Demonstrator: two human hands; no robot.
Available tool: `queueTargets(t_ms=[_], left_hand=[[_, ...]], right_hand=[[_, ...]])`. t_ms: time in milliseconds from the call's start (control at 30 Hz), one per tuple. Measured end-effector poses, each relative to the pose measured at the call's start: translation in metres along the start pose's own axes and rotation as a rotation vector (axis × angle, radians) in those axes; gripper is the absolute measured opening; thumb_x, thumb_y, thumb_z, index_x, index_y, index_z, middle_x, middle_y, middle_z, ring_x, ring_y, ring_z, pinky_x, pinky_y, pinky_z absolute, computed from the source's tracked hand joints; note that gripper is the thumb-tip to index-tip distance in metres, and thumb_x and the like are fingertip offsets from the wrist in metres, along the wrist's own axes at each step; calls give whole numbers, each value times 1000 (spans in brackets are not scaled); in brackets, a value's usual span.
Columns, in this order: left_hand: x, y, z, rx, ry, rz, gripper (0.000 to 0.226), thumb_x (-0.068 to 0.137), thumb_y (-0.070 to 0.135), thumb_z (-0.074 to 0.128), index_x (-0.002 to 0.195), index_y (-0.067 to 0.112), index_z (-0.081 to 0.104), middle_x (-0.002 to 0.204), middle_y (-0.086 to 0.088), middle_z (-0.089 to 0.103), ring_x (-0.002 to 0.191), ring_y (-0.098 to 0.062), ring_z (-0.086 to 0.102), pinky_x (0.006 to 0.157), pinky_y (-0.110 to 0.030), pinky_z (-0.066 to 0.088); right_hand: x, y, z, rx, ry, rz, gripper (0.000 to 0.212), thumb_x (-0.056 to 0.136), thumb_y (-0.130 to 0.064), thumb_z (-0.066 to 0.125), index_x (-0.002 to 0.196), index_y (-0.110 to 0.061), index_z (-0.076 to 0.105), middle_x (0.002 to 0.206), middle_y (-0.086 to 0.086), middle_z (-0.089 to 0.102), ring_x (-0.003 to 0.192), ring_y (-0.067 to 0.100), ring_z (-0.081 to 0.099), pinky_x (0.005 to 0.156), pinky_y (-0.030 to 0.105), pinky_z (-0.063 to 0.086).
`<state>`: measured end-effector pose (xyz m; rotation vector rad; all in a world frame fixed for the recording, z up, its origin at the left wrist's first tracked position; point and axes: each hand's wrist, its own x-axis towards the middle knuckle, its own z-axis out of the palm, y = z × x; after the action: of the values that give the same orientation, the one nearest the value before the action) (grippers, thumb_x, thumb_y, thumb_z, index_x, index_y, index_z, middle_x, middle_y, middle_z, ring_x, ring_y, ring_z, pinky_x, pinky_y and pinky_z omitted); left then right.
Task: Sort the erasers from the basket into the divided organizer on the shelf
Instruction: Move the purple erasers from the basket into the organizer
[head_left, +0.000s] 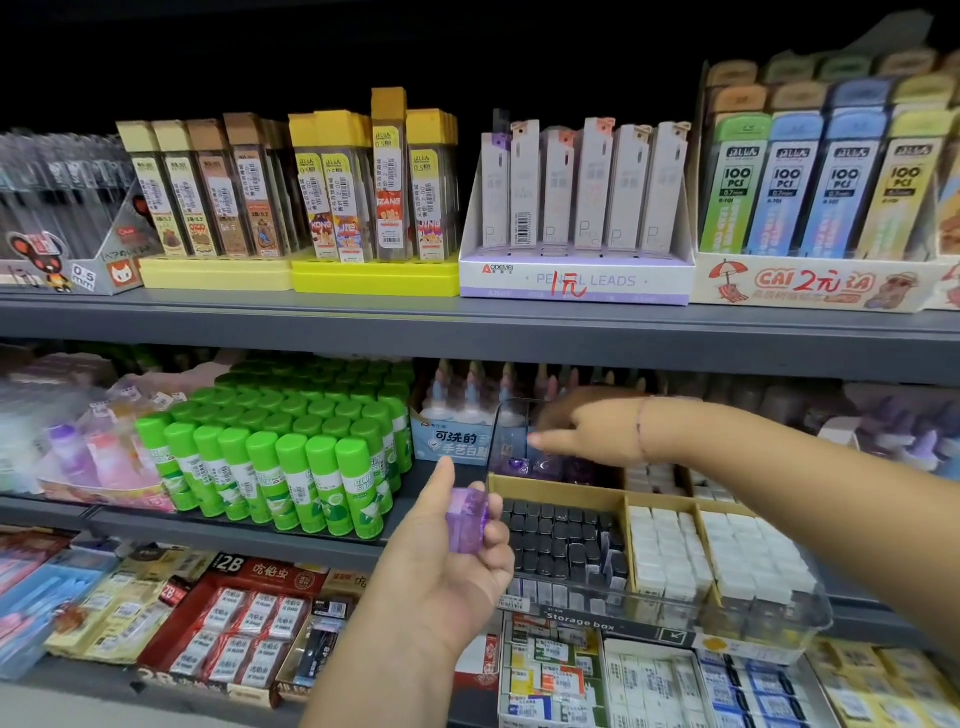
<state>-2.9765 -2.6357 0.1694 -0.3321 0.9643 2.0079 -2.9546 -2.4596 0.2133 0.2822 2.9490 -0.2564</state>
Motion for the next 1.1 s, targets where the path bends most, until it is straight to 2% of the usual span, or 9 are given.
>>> queueTargets(t_ms=[67, 167, 333, 467, 633, 700, 833, 933, 1100], left_hand=[[1, -1, 1, -9, -18, -16, 45, 94, 49, 48, 81, 7, 58, 66, -7, 56, 47, -11, 40, 40, -17, 29], [1, -4, 2, -7, -48, -33, 36, 100, 38, 38, 94, 10, 62, 74, -5, 59, 60, -10, 47, 44, -18, 33], [2, -9, -1, 25, -40, -52, 35, 101, 29, 35, 86, 13, 62, 70, -4, 63, 61, -9, 49, 60, -22, 31], [1, -9, 2, 172, -7, 82, 47, 101, 44, 32, 95, 10, 64, 78, -9, 71, 70, -17, 61, 68, -28, 42], [9, -4, -5, 673, 283, 526, 31, 102, 36, 36, 94, 20, 62, 108, 3, 63, 98, -14, 55, 86, -33, 38], [18, -2, -8, 759, 271, 448, 32, 102, 38, 35, 111, 22, 61, 118, 5, 54, 108, -15, 47, 90, -33, 31], [29, -14, -8, 818, 214, 240, 52, 99, 48, 38, 142, 20, 42, 147, -1, 41, 134, -25, 40, 112, -40, 29], [25, -21, -8, 809, 175, 261, 55, 96, 51, 42, 145, 25, 39, 149, 2, 40, 133, -22, 42, 113, -42, 31], [23, -17, -9, 799, 158, 257, 55, 97, 51, 41, 146, 25, 38, 150, 3, 38, 135, -19, 39, 114, -42, 30]], right_hand=[[-11, -13, -2, 262, 62, -213, 32, 91, -43, 56, 119, -27, 59, 118, -6, 63, 102, 9, 60, 97, 28, 46], [-30, -34, 6, 395, -4, -397, 52, 76, -22, 79, 120, -31, 52, 113, -8, 60, 96, 10, 59, 87, 22, 48], [-32, -40, 29, 371, 160, -410, 43, 73, -17, 80, 106, -28, 54, 93, -16, 57, 69, -2, 53, 68, 11, 45], [-25, -34, 34, 601, 173, -406, 35, 74, -10, 78, 98, -23, 56, 96, -5, 62, 75, -1, 55, 71, 16, 49], [19, 15, 34, 1077, 247, 171, 31, 83, -13, 71, 112, -15, 61, 91, 7, 69, 70, 14, 66, 62, 22, 56], [34, 28, 39, 1185, 184, 344, 30, 86, -14, 68, 115, -11, 59, 86, 7, 69, 60, 12, 65, 53, 19, 56], [60, 23, 57, 1090, 238, 399, 14, 83, -16, 70, 94, -15, 60, 79, 5, 67, 57, 17, 63, 60, 27, 59], [74, 15, 64, 782, 262, 408, 31, 81, -29, 71, 104, -10, 66, 102, 10, 69, 85, 26, 66, 81, 35, 56], [72, 2, 61, 591, 243, 461, 42, 80, -43, 70, 106, -11, 62, 115, 10, 61, 102, 24, 57, 65, 23, 36]])
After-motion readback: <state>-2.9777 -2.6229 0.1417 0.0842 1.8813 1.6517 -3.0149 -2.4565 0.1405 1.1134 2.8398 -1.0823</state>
